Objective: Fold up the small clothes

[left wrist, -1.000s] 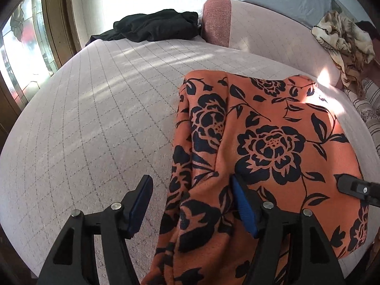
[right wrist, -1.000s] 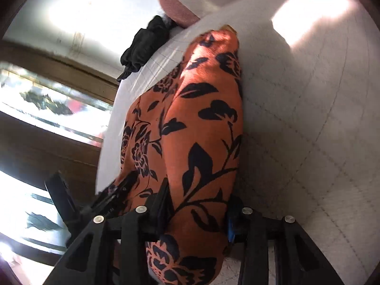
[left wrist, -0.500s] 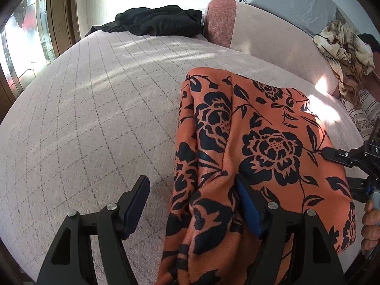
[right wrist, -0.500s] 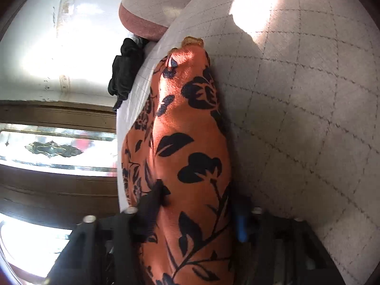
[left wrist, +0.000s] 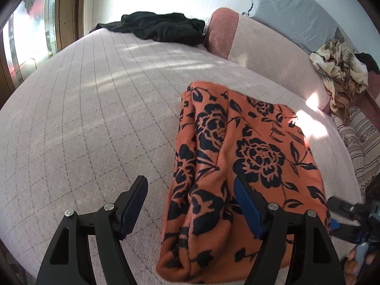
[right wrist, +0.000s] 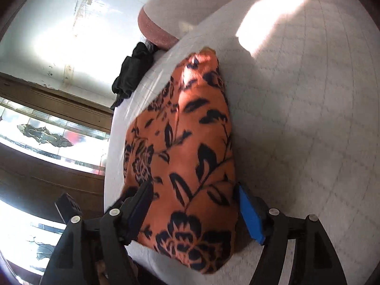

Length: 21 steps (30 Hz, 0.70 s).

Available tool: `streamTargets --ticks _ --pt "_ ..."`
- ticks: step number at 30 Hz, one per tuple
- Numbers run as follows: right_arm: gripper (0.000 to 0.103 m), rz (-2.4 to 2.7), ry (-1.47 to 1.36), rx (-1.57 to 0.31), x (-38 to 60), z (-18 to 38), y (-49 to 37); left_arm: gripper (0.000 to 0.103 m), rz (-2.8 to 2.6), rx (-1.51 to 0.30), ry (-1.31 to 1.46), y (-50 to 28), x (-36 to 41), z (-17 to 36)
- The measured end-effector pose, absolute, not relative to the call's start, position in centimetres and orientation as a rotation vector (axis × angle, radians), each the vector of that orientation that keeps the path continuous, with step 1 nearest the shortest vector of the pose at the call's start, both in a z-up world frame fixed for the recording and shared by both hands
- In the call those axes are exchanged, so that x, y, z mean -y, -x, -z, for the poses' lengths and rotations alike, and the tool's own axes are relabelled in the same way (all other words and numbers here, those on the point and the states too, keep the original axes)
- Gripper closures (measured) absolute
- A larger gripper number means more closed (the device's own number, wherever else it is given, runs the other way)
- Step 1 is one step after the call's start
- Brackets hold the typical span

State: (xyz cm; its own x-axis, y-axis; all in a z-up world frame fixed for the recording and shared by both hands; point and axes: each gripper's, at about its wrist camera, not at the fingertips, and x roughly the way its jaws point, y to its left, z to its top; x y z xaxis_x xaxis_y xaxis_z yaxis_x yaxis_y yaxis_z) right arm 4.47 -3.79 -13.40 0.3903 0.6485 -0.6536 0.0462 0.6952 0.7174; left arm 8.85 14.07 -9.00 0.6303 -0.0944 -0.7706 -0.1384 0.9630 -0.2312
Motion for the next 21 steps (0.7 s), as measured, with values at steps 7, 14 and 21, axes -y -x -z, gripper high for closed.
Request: streamTargets --ticks 7,14,21 --pt "0.053 -0.435 -0.582 -1.152 2.6 14.4 -2.2 0.028 -0.046 -1.044 0.332 -6.9 -16.0 12.6" --pt "0.042 -0.338 -0.452 -1.079 2.8 10.8 -1.4 0.036 0.016 -1.018 0.433 -4.5 -17.5 10.5" --pt "0.034 -0.532 -0.385 -0.964 -0.1 6.6 -1.5 0.04 0.007 -1.087 0.465 -5.1 -18.8 12.2"
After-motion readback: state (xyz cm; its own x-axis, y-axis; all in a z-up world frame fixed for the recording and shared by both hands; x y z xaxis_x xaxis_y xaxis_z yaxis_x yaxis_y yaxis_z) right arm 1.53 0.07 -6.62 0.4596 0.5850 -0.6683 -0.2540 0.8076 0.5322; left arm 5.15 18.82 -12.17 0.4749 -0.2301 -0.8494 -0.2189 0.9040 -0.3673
